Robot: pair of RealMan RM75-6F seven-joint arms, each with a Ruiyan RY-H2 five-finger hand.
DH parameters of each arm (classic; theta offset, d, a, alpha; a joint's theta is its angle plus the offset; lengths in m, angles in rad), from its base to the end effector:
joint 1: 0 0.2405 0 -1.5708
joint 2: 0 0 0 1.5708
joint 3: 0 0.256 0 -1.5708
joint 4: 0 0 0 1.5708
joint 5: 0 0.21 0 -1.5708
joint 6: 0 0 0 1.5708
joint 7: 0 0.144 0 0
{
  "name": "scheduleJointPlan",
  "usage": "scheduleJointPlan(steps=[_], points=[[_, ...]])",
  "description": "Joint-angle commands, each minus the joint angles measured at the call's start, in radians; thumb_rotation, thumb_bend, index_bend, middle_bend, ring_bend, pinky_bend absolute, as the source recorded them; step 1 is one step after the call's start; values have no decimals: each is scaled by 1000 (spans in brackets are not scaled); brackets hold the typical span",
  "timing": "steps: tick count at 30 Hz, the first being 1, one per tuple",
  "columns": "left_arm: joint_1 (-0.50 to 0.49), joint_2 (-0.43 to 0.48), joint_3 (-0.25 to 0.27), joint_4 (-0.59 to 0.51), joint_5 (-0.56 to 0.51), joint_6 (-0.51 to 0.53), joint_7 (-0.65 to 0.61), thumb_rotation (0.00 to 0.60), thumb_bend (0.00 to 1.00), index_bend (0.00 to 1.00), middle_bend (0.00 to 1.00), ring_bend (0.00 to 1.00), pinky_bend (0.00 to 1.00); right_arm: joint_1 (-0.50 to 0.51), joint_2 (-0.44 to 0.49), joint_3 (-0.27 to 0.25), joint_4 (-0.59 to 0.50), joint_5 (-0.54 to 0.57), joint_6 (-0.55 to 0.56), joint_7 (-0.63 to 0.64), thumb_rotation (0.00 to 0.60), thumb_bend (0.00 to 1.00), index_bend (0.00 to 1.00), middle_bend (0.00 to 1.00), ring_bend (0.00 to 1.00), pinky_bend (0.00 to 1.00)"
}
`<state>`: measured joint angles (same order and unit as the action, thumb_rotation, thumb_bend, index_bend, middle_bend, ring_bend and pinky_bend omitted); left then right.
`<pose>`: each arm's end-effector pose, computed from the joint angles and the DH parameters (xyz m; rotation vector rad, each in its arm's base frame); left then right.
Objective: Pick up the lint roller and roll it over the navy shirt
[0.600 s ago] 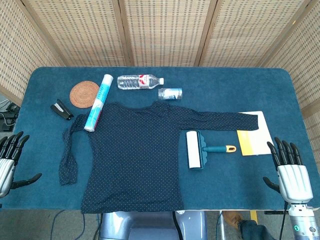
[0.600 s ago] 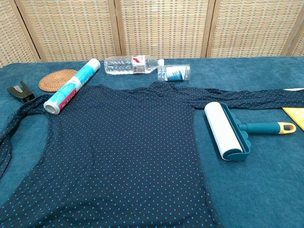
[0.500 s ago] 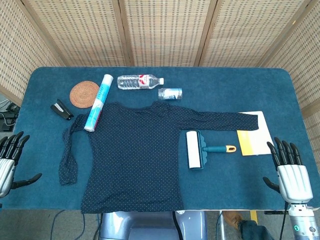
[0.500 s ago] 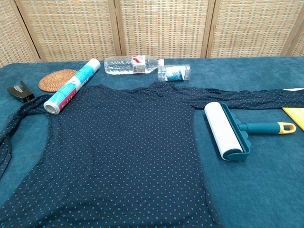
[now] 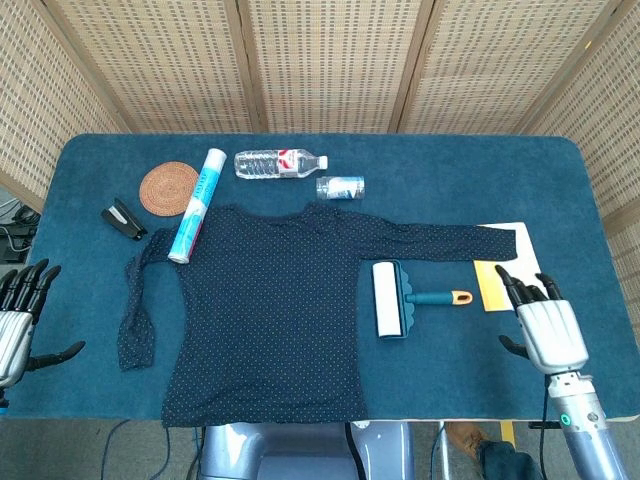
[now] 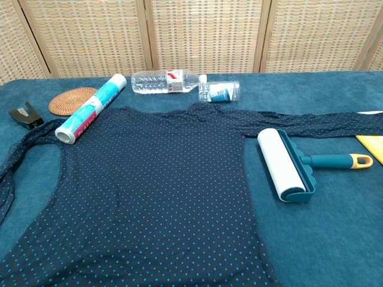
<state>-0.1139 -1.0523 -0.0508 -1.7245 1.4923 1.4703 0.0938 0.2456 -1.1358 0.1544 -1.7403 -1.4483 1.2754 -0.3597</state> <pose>-0.2897 0.1881 0.1682 -1.4259 -0.8612 -0.8841 -0.2530 -0.2425 0.1315 1.5982 -0.7170 0.8028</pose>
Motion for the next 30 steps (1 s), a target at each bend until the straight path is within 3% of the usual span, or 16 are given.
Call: scheduleJointPlan(steps=[1, 7, 13, 20, 30], points=[[-3, -4, -4, 1, -9, -5, 4, 600, 0, 0, 0, 0, 0, 145, -21, 67, 11, 152, -178, -100, 600, 0, 0, 947, 992, 998], [-9, -7, -10, 1, -27, -18, 15, 600, 0, 0, 0, 0, 0, 222, -103, 80, 71, 273, -255, -180, 600, 0, 18, 1000, 1000, 1000], [-14, -13, -16, 5, -43, -25, 20, 600, 0, 0, 0, 0, 0, 279, -176, 72, 153, 342, -309, -209, 600, 8, 234, 1000, 1000, 1000], [-19, -15, -20, 7, -57, -36, 23, 600, 0, 0, 0, 0, 0, 315, -244, 46, 213, 389, -340, -227, 600, 203, 320, 1000, 1000, 1000], [-21, -16, -20, 5, -57, -35, 24, 600, 0, 0, 0, 0, 0, 352, -344, 14, 314, 403, -327, -275, 600, 307, 358, 1000, 1000, 1000]])
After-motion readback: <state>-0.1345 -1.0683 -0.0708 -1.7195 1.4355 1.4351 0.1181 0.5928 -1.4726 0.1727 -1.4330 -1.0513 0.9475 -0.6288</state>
